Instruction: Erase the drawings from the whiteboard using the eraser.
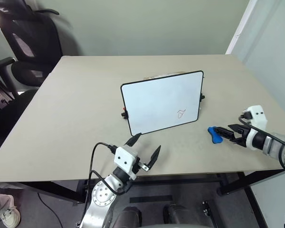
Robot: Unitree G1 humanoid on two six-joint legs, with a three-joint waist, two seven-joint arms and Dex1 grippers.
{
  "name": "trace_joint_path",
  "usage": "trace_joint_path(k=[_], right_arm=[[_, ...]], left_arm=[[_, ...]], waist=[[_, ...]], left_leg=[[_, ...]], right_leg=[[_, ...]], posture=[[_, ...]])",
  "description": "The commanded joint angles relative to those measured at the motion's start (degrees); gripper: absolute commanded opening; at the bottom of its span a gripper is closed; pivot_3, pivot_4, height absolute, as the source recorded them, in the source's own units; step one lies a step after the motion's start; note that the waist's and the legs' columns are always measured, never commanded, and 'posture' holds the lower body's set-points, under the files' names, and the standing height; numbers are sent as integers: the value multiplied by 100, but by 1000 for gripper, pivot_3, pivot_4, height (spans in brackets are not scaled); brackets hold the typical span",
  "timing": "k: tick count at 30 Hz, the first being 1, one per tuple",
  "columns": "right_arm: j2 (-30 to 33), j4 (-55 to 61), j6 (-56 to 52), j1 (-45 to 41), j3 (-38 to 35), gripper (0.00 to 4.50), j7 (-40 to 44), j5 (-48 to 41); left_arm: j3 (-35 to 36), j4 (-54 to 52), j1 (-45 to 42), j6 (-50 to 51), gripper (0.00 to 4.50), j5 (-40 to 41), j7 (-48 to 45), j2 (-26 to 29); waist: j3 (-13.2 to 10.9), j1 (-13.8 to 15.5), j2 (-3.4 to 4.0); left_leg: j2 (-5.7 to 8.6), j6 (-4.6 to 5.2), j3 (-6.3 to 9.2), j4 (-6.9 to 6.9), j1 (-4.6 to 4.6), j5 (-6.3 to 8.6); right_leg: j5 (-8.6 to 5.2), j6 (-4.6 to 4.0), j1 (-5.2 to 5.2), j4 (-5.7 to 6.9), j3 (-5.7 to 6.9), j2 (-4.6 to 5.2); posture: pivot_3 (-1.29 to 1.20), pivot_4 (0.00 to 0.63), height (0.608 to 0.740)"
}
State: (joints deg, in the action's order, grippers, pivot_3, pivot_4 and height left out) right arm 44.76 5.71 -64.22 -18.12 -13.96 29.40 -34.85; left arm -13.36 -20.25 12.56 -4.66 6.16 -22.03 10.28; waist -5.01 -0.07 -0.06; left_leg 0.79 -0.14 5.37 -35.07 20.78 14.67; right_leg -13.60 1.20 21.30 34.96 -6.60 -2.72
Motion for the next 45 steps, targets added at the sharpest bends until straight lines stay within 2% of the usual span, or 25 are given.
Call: trace_joint_path(k=[1, 6, 13, 16, 20, 22, 25, 29, 31, 35, 38, 41, 45], right_arm=[[194, -467, -232, -461, 420, 4439, 86, 265], [222, -1083, -309, -1029, 1082, 4439, 213, 638], [212, -1522, -169, -1328, 1530, 4439, 421, 1042], [227, -1564, -155, -1381, 1606, 3866, 535, 1144], [274, -1493, -191, -1381, 1694, 2507, 723, 1216], [292, -1443, -224, -1379, 1728, 2507, 789, 1237], [282, -1427, -233, -1399, 1772, 1916, 847, 1283], [270, -1374, -224, -1409, 1812, 655, 902, 1326], [281, -1230, -264, -1388, 1718, 295, 910, 1290], [486, -673, -261, -1179, 1560, 222, 937, 1248], [382, 56, -240, -1012, 1169, 222, 875, 1015], [-40, 700, -316, -1050, 849, 222, 696, 737], [-746, 916, -329, -1356, 955, 222, 279, 754]], left_arm=[[32, -123, -33, -76, 4500, 108, -19, -18], [50, -114, -30, -89, 4500, 155, -11, -12], [96, -163, 26, -106, 4500, 189, 30, -21], [117, -209, 76, -110, 4500, 210, 42, -33], [149, -261, 135, -109, 4500, 240, 27, -26], [157, -292, 160, -100, 4500, 249, 28, -23], [169, -331, 180, -84, 4500, 268, 29, -10], [161, -374, 221, -84, 4500, 267, 38, 0], [176, -390, 235, -83, 4500, 281, 35, 12], [182, -394, 244, -77, 4500, 292, 43, 20], [194, -372, 233, -80, 4500, 288, 45, 30], [242, -368, 220, -77, 4500, 306, 31, 64], [299, -326, 147, -54, 4500, 319, -7, 120]], waist=[[0, 5, 3], [5, 10, 10], [7, 19, 10], [6, 19, 10], [6, 19, 10], [6, 19, 10], [6, 20, 10], [6, 20, 8], [5, 20, 9], [3, 21, 12], [2, 24, 15], [2, -2, 14], [-3, -30, 4]], left_leg=[[0, 7, 0, 1, 3, -4], [0, 28, 0, 1, 5, -17], [-4, 37, 0, 3, 2, -5], [-4, 36, 0, 2, -2, -4], [-4, 32, 0, 2, -1, -2], [-4, 30, 0, 2, -1, -1], [-4, 30, 0, 1, 1, -2], [-4, 30, -1, 0, 0, -2], [-4, 29, 0, 0, -2, -2], [-4, 28, -1, 1, 3, -1], [-4, 26, -1, 1, 4, -1], [-4, 25, -1, 2, 2, -1], [-7, 24, -1, 4, -22, 0]], right_leg=[[1, 1, 1, 1, 0, 0], [7, 10, 2, 1, 0, 0], [23, 29, -5, -3, 1, 0], [13, 11, -8, -3, 0, 0], [9, 4, -7, -1, 1, 0], [9, 3, -7, -1, 1, 0], [8, 2, -7, -2, 1, 0], [8, 2, -8, -3, 1, 0], [8, 2, -10, -4, 1, 0], [7, 2, -5, -3, 1, 0], [6, -1, -5, -3, 1, 0], [5, -1, -4, -4, 1, -2], [2, -1, -9, -4, 1, -6]], posture=[[0, 150, 736], [0, 150, 736], [0, 150, 736], [0, 150, 736], [0, 150, 736], [0, 150, 736], [0, 150, 736], [0, 150, 736], [0, 150, 736], [0, 150, 736], [0, 150, 736], [0, 150, 736], [0, 150, 736]])
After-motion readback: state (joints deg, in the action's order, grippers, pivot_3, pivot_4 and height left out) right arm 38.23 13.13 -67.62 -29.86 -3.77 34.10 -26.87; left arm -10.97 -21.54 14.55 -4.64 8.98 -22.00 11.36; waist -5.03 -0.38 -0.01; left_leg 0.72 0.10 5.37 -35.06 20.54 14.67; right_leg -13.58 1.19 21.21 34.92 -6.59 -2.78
